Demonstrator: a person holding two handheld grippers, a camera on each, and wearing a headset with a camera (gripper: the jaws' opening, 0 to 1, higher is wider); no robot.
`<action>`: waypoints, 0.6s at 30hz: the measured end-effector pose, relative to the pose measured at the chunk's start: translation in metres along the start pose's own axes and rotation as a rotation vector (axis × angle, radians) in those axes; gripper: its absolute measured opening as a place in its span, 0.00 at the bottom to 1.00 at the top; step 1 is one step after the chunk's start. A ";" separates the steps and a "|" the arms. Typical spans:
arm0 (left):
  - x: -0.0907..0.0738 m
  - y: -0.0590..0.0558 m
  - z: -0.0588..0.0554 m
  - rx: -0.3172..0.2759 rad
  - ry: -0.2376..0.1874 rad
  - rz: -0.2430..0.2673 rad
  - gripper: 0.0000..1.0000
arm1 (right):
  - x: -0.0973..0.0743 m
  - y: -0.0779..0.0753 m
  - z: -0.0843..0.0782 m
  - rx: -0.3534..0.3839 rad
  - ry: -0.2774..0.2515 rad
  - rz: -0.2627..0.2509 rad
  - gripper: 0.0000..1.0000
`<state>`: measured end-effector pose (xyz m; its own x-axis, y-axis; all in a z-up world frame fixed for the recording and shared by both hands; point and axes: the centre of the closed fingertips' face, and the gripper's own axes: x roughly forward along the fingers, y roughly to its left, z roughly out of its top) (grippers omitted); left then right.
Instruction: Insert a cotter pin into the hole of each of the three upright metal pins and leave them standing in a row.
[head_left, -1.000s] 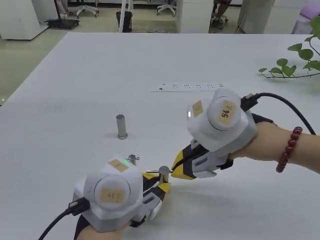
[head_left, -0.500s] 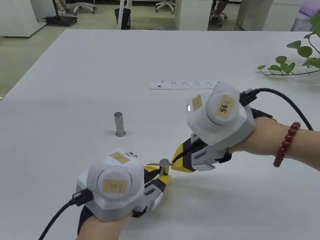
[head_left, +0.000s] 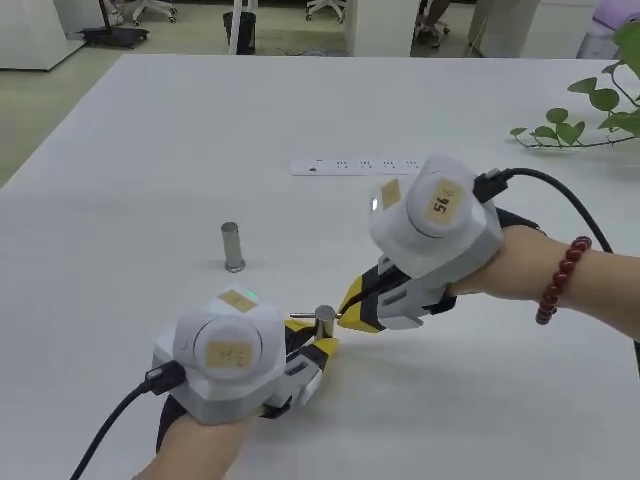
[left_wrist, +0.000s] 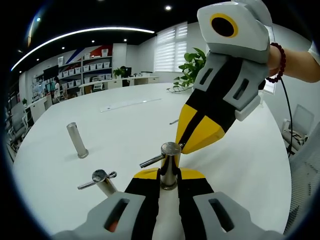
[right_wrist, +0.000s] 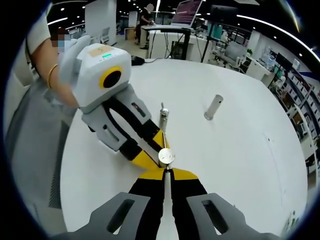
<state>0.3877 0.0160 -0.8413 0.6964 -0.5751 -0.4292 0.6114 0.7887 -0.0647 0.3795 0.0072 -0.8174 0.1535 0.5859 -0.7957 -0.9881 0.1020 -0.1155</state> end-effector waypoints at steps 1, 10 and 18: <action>0.000 0.000 0.000 -0.003 0.000 0.002 0.11 | 0.000 -0.001 0.000 0.000 0.000 -0.002 0.05; 0.003 0.003 0.002 -0.008 -0.002 0.012 0.11 | 0.001 -0.006 0.000 -0.003 -0.001 -0.023 0.05; 0.004 0.004 0.002 0.003 0.007 0.020 0.11 | 0.001 -0.007 0.000 0.015 -0.002 -0.026 0.05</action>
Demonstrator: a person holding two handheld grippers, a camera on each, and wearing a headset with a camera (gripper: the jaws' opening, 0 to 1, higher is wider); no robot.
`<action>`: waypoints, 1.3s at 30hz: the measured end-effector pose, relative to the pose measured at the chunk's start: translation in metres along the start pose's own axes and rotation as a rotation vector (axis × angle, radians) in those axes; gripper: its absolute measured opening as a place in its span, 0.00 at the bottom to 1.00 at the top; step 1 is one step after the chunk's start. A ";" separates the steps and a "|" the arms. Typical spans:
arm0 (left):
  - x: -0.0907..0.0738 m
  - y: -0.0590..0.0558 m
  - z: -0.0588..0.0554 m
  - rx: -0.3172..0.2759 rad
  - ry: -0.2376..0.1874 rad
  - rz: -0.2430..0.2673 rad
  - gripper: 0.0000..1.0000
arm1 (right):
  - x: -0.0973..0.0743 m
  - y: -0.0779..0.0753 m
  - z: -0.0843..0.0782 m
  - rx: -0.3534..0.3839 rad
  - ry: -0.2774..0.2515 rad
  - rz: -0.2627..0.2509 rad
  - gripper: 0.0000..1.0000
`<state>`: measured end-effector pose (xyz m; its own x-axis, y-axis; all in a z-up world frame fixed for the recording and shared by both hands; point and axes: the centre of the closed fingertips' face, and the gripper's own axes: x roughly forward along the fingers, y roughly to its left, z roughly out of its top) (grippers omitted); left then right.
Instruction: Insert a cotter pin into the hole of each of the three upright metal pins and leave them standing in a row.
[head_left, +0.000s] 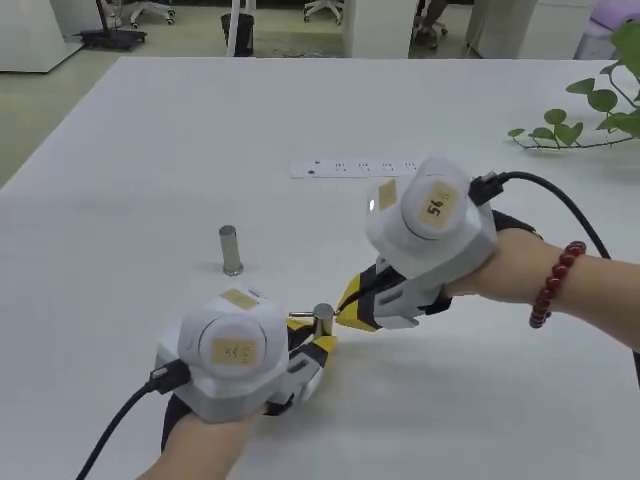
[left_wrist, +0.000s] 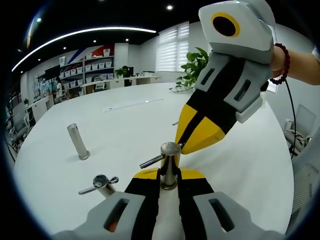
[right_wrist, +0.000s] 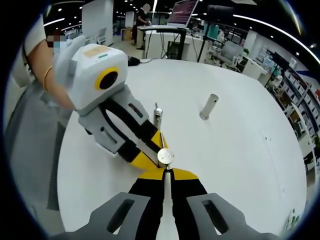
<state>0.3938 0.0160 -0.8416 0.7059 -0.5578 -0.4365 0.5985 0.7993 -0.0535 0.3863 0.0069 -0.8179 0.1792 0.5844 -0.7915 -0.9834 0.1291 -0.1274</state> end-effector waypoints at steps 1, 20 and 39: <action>0.000 0.000 0.000 -0.006 0.002 0.003 0.11 | 0.000 0.000 0.000 0.000 0.000 0.000 0.05; -0.005 -0.005 -0.006 -0.017 0.050 0.001 0.24 | 0.000 0.001 -0.001 0.042 0.000 0.000 0.07; -0.034 -0.011 -0.007 -0.072 0.034 -0.016 0.29 | -0.022 -0.001 0.025 0.299 -0.194 0.008 0.18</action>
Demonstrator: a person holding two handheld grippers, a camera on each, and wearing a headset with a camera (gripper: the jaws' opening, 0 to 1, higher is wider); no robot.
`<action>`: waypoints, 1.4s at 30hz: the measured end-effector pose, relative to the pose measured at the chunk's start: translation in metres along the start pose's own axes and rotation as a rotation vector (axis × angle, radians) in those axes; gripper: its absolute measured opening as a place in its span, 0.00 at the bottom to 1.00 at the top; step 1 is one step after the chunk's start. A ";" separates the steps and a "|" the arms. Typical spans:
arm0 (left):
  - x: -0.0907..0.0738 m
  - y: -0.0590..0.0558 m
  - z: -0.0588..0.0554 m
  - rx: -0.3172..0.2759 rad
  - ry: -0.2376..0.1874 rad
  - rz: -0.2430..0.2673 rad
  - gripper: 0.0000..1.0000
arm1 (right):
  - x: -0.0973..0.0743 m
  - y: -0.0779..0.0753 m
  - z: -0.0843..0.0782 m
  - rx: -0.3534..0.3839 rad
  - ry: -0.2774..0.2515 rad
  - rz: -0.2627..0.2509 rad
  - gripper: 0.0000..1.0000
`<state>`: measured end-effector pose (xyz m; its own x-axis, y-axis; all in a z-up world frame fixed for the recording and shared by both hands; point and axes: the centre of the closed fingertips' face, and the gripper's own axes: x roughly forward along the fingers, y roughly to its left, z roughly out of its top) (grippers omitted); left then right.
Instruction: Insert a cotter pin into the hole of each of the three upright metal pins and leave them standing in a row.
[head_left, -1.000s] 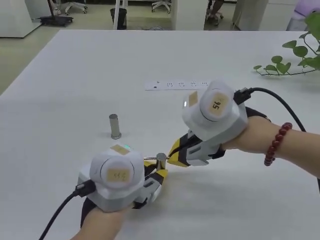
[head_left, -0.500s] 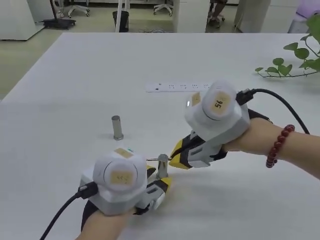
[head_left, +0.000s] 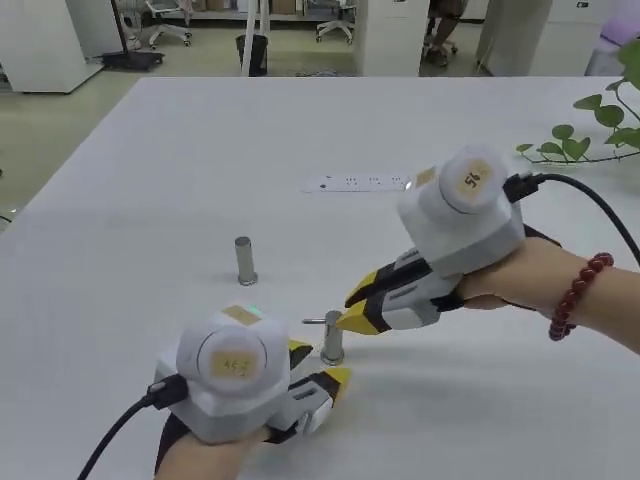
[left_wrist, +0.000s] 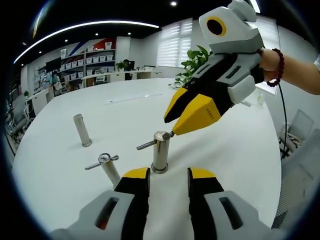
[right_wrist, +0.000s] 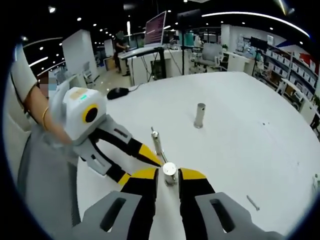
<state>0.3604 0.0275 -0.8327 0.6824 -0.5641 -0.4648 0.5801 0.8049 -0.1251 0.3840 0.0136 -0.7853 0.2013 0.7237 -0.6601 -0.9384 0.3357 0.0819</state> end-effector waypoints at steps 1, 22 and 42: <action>-0.002 0.000 0.000 -0.007 -0.005 0.000 0.30 | -0.001 -0.001 0.002 0.007 -0.009 -0.002 0.18; -0.042 0.002 0.002 -0.046 -0.036 -0.001 0.54 | 0.021 -0.024 0.040 0.039 -0.142 -0.097 0.38; -0.067 0.017 0.012 -0.034 -0.124 0.009 0.86 | 0.083 -0.053 0.074 -0.030 -0.258 -0.089 0.39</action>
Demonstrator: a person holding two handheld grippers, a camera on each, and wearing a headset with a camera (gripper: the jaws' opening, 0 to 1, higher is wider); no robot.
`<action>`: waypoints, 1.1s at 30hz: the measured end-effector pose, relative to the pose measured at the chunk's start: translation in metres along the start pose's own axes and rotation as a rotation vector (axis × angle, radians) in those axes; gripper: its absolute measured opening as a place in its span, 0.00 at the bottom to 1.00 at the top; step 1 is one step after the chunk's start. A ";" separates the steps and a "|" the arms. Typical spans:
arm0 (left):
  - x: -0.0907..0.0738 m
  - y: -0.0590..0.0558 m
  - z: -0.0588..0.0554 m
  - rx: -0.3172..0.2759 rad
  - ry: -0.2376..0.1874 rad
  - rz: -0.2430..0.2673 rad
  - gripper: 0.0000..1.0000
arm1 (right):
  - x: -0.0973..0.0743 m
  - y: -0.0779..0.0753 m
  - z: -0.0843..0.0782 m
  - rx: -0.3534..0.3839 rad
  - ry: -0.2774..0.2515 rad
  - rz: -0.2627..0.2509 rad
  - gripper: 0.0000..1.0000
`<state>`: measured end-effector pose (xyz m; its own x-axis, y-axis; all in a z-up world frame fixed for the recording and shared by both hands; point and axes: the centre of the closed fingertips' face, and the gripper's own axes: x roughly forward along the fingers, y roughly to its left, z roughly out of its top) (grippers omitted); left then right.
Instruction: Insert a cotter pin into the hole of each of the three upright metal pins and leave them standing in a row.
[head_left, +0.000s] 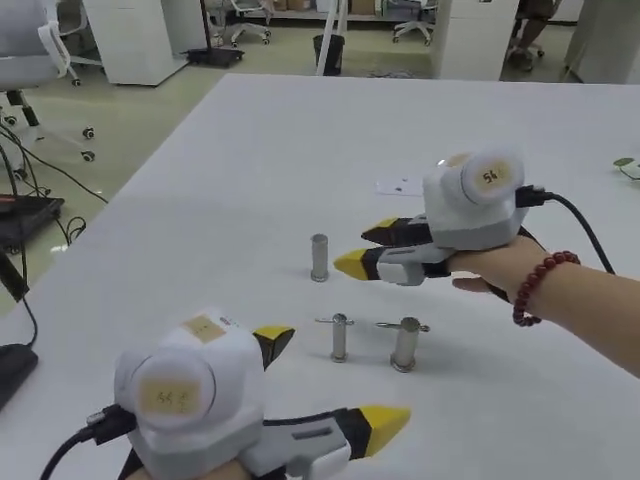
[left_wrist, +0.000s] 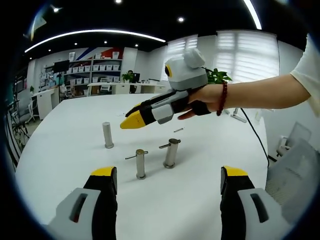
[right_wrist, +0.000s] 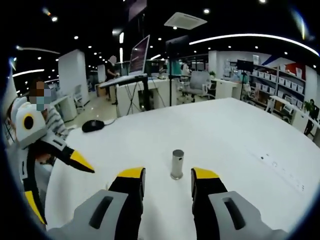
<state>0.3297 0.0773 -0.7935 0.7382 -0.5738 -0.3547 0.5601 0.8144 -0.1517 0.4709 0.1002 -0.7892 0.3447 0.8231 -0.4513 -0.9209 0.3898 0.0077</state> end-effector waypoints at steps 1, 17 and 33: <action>-0.001 0.001 0.001 -0.001 -0.004 0.001 0.88 | 0.004 0.000 0.000 0.000 -0.004 0.000 0.39; -0.005 0.010 0.012 0.007 -0.035 0.016 0.99 | 0.045 -0.017 -0.002 0.064 -0.040 -0.022 0.35; -0.007 0.016 0.005 0.015 -0.011 0.034 0.93 | 0.061 -0.015 -0.008 0.094 -0.018 -0.026 0.16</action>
<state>0.3351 0.0935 -0.7892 0.7611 -0.5468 -0.3490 0.5402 0.8321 -0.1257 0.5046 0.1408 -0.8240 0.3724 0.8191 -0.4364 -0.8907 0.4475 0.0800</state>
